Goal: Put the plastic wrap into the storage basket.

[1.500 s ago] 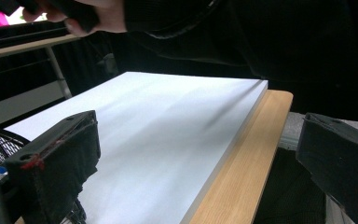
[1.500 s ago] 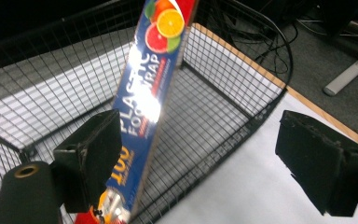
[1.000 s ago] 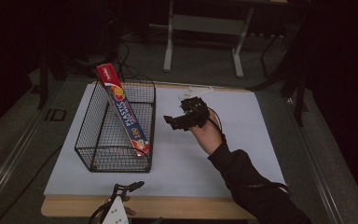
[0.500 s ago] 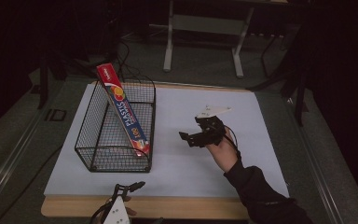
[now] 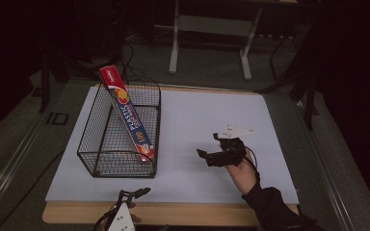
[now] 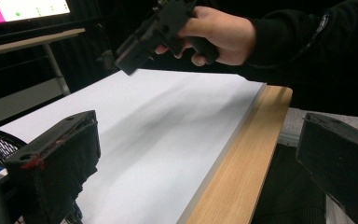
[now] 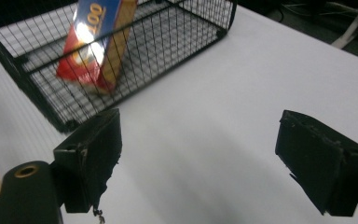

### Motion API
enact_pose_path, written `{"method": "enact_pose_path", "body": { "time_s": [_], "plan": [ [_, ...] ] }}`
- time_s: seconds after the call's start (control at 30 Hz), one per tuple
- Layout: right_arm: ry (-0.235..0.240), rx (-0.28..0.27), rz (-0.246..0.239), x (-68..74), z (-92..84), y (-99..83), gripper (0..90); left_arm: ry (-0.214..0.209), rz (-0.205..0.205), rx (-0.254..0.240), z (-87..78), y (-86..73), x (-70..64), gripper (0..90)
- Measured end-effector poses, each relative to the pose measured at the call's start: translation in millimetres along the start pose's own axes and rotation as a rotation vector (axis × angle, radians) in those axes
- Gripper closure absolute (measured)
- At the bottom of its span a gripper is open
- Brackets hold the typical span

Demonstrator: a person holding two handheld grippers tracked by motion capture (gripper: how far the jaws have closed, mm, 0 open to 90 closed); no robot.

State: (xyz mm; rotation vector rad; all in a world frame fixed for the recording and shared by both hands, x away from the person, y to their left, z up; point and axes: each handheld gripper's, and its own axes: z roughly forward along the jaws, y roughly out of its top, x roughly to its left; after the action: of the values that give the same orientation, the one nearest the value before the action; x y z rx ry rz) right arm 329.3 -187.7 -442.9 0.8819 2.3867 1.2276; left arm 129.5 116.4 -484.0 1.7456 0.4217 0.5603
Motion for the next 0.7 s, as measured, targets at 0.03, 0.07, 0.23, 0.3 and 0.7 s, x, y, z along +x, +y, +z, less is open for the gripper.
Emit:
{"method": "enact_pose_path", "body": {
  "time_s": [0.03, 0.07, 0.23, 0.3, 0.7],
  "plan": [
    [-0.001, 0.009, 0.004, -0.3, -0.3, -2.7, 14.4, 0.0, 0.0, 0.0, 0.1, 0.0, 0.0, 0.1],
    [-0.002, 0.01, 0.007, -0.8, -0.7, -5.2, 14.4, 0.0, 0.002, 0.001, 0.1, 0.0, 0.2, 0.1],
    [-0.008, 0.025, 0.008, -2.6, -4.1, -17.3, 14.4, 0.0, 0.004, 0.0, -0.2, 0.1, 0.0, 0.1],
    [-0.012, 0.026, 0.011, -3.0, -7.1, -23.1, 14.4, 0.0, 0.004, 0.002, -0.2, 0.1, 0.0, 0.1],
    [-0.022, -0.003, -0.002, -5.9, -17.7, -46.3, 14.4, 0.0, 0.01, 0.006, 0.1, 0.2, -0.2, 0.1]
  ]
}}
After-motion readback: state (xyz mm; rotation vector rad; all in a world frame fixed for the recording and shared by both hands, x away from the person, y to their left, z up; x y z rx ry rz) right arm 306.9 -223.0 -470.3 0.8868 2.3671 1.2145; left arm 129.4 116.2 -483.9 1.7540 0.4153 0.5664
